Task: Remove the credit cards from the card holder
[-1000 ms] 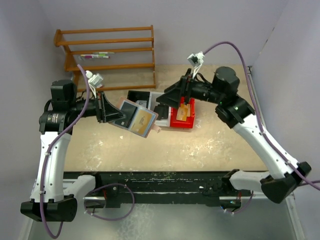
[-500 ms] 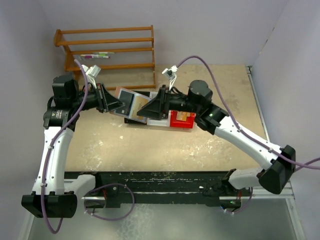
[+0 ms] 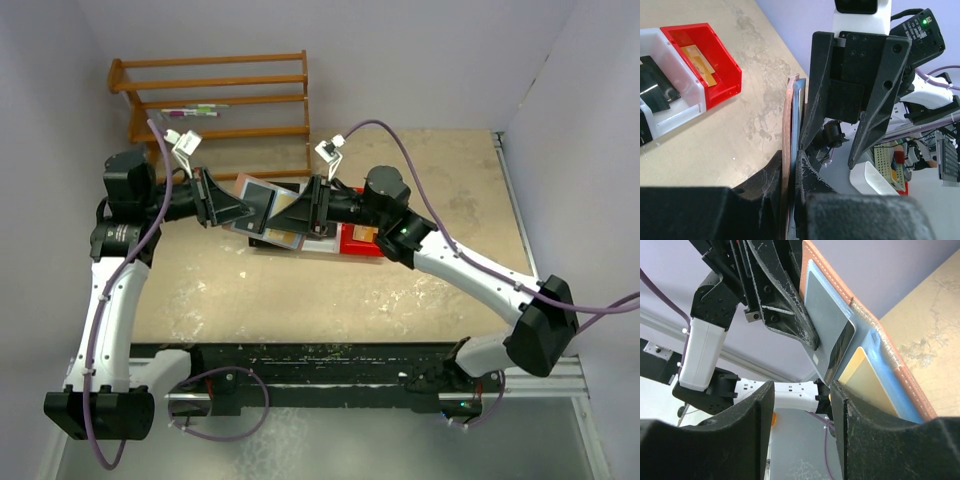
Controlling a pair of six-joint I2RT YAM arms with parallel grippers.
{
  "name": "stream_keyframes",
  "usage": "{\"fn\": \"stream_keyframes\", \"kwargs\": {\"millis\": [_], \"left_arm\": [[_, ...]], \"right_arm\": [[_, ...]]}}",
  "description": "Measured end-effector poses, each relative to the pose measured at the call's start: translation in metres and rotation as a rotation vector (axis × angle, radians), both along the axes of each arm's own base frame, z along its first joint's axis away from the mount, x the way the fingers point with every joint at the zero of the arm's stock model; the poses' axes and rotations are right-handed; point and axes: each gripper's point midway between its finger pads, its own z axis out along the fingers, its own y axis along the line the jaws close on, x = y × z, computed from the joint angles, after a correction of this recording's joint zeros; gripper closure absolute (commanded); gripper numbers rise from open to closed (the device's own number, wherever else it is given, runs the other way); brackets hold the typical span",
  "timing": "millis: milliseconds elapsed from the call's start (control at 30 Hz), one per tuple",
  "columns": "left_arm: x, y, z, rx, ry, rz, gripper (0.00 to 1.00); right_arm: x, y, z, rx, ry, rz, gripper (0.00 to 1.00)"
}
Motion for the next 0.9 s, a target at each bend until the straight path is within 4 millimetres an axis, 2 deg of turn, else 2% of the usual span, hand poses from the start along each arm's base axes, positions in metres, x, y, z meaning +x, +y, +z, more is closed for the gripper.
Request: {"fn": "stream_keyframes", "kwargs": {"millis": [367,567,667,800,900], "left_arm": [[-0.007,-0.001,0.006,-0.004,-0.033,-0.014,1.0],[-0.013,-0.002,0.009,-0.03,-0.036,-0.039,1.0],[-0.013,-0.001,0.011,-0.037,-0.046,-0.043,1.0],[-0.015,-0.001,0.015,-0.047,-0.055,-0.05,1.0],[-0.018,-0.002,0.021,-0.058,-0.065,-0.058,1.0]], "right_arm": [[0.009,0.004,-0.005,0.001,0.028,-0.027,0.55],[0.01,0.008,0.0,0.034,0.031,-0.025,0.58],[0.01,0.01,0.003,0.054,0.036,-0.01,0.63],[0.008,0.012,0.007,0.083,0.041,0.018,0.77],[0.006,0.011,0.009,0.107,0.047,0.04,0.83]]}}
